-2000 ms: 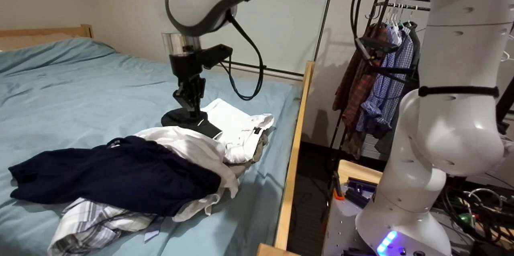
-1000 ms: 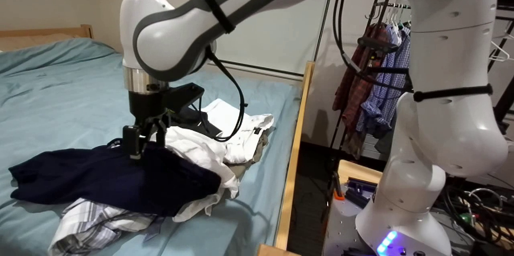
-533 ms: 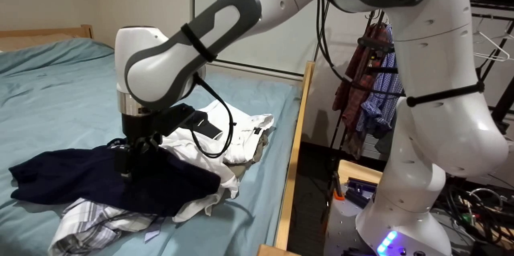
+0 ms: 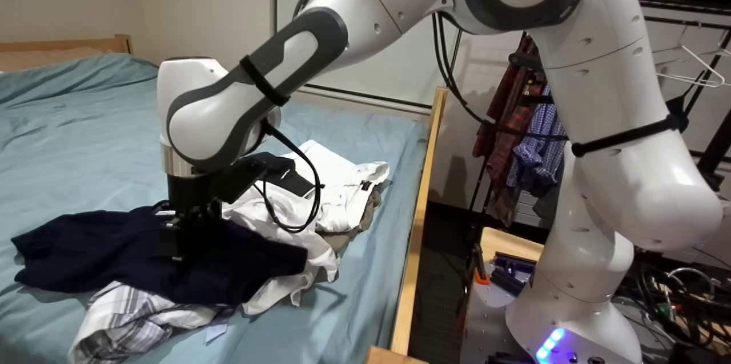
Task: Move the clothes on the left and pile them on the right
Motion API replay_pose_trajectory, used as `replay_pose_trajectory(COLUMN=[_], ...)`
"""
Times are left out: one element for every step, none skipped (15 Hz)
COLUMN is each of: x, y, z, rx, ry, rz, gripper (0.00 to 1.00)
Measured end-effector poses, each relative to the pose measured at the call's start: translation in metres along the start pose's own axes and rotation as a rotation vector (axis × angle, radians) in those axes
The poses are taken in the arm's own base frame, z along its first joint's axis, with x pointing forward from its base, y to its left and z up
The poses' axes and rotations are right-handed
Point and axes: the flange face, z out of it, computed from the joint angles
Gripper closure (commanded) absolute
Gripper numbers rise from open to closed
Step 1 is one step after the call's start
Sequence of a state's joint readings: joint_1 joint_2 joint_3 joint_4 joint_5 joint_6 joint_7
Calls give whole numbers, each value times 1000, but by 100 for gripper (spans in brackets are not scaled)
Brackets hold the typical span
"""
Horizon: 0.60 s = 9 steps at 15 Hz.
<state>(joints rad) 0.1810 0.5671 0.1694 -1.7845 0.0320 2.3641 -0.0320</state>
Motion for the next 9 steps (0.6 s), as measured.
replay_pose_trajectory(x=[0,0,0,0,0,0,-1,-1,-1], y=[1,2,3,4,5,6,8,10,12], z=[0,0,-1,-1,-1,-1,-1,-1,-2], rx=[0,0,1,3,7,15,23,31,42], ry=[1,1,1,1,-1,-4,-5,-6,-6], rz=[-3,-6,-10,-13,-15,-17,-21,-23,-24], gripper=[60,66,73,79,86,90,93,93,95])
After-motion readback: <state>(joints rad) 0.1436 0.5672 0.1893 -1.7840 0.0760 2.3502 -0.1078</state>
